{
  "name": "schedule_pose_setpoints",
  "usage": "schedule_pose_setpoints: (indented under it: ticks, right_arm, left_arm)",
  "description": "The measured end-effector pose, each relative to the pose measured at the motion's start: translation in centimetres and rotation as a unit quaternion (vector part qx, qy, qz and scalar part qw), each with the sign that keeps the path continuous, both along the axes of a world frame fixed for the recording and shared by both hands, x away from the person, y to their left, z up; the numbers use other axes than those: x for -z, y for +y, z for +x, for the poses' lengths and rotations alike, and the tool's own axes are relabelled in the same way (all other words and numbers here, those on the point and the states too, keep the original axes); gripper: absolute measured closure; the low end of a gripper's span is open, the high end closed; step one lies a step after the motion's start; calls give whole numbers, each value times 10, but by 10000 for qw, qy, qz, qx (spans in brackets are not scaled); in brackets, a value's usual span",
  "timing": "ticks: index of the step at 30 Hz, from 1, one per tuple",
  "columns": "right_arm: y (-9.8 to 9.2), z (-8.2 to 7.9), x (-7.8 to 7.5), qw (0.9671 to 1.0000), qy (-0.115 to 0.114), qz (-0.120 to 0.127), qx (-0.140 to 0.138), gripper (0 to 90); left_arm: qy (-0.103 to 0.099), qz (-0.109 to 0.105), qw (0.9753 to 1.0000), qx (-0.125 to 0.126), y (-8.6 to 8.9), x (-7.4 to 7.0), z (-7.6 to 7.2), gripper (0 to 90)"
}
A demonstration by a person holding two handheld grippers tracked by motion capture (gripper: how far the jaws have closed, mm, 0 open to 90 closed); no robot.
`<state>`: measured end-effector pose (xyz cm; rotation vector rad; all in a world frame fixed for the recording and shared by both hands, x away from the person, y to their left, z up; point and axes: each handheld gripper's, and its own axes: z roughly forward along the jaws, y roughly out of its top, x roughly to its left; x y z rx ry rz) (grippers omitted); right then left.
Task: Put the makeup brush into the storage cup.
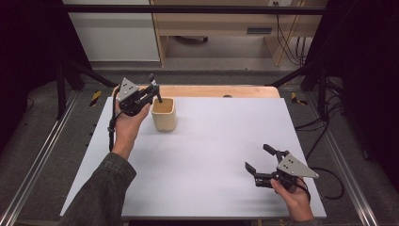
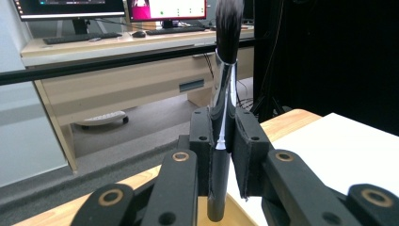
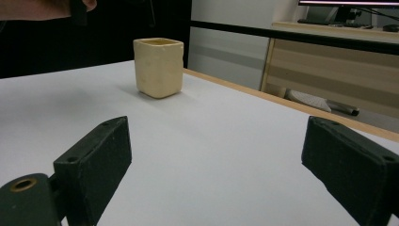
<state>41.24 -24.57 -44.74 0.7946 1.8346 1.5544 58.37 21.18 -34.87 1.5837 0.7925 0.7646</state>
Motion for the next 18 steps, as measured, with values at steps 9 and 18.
schedule_pose_setpoints:
  ticks: [9,18]
  right_arm:
    - [1,0,1,10000,39,-25,-16,92]
    - [1,1,1,10000,55,-42,-19,91]
  left_arm:
    - [117,26,9999,-27,3,10,0,789]
    - [225,38,9997,-3,0,20,1,789]
